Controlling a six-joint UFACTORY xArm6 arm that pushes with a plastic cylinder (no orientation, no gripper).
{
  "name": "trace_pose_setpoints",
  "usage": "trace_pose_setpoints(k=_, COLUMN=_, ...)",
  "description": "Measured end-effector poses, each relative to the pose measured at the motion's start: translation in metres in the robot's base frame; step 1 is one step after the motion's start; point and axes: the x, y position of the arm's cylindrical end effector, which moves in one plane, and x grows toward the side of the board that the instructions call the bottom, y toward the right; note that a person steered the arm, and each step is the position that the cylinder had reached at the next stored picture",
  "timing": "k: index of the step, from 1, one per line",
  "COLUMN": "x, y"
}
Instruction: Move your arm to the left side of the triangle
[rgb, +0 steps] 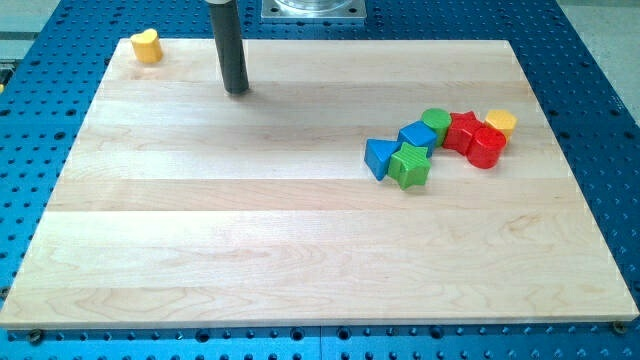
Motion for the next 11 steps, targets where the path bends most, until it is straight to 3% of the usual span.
trace_pose_setpoints(k=11, x=-0.011, y=-0.007)
